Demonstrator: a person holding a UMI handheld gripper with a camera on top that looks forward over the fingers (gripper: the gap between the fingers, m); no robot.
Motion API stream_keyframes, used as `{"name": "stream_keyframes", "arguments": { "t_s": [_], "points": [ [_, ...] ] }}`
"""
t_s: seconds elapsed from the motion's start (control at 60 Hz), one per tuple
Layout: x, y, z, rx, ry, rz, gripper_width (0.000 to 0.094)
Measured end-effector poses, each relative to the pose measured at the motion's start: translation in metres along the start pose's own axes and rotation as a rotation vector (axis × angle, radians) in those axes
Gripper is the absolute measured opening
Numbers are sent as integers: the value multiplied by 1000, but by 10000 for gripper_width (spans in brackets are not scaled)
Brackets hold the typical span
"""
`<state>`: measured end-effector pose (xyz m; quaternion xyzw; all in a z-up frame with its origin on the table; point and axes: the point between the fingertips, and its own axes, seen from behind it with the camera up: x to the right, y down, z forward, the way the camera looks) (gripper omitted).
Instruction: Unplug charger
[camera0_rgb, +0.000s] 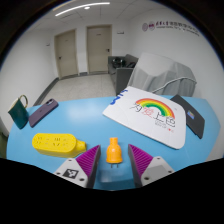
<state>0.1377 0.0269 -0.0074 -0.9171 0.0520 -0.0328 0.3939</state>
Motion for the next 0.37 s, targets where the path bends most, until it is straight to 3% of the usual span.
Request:
{"name": "stream_keyframes", "arguments": {
  "t_s": [0.05,0.1,0.367],
  "points": [
    [-2,-3,-8,21,-32,13,761],
    [-4,-4,-20,40,-59,31,803],
    [6,13,-143,142,-181,46,831]
  ]
}}
